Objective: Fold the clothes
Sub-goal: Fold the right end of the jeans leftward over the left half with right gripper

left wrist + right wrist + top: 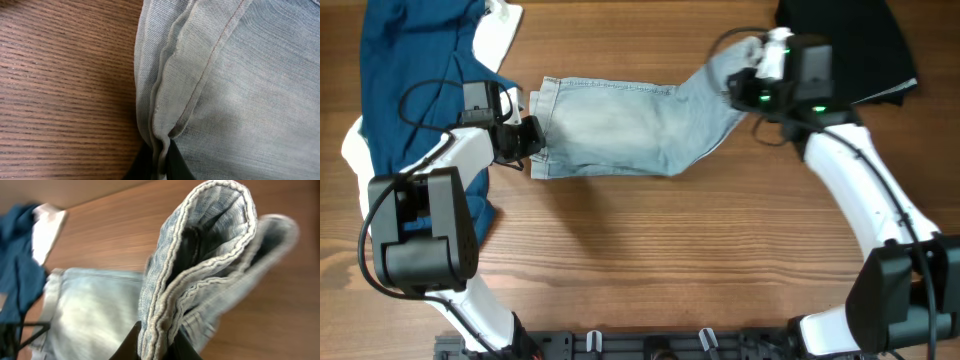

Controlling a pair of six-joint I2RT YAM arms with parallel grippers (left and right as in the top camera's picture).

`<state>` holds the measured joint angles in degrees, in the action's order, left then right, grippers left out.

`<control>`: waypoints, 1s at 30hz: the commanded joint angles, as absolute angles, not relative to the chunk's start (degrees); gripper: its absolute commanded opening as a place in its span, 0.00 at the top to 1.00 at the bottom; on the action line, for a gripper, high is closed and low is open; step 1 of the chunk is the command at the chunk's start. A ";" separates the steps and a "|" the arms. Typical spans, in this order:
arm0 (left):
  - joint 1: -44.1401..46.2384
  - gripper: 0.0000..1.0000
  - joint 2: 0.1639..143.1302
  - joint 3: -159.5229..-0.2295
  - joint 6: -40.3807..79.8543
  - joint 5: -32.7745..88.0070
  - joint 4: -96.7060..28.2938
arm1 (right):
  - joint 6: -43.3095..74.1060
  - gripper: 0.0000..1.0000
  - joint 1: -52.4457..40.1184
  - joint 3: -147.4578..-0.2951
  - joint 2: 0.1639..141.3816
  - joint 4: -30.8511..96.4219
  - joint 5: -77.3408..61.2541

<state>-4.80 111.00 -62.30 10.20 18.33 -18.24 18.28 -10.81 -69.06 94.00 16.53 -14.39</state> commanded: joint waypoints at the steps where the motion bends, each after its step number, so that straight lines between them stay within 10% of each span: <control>1: -5.23 0.96 114.32 -58.94 10.98 13.72 -20.93 | 15.05 0.93 -18.35 -70.19 93.45 13.23 -10.81; 24: -3.86 0.96 114.32 -58.94 12.47 13.69 -18.61 | 18.20 0.92 -39.27 -85.21 116.44 -6.87 -14.13; 28: -3.86 0.96 114.32 -58.94 12.47 13.69 -18.61 | 19.03 0.29 -40.51 -85.19 116.57 -7.16 -11.62; 29: -3.86 0.96 114.32 -58.94 12.49 13.69 -18.65 | 19.70 0.01 -40.49 -85.19 116.57 -7.09 -11.64; 30: -3.86 0.96 114.32 -58.94 12.47 13.69 -18.65 | 19.66 0.01 -40.49 -85.19 116.57 -6.94 -11.62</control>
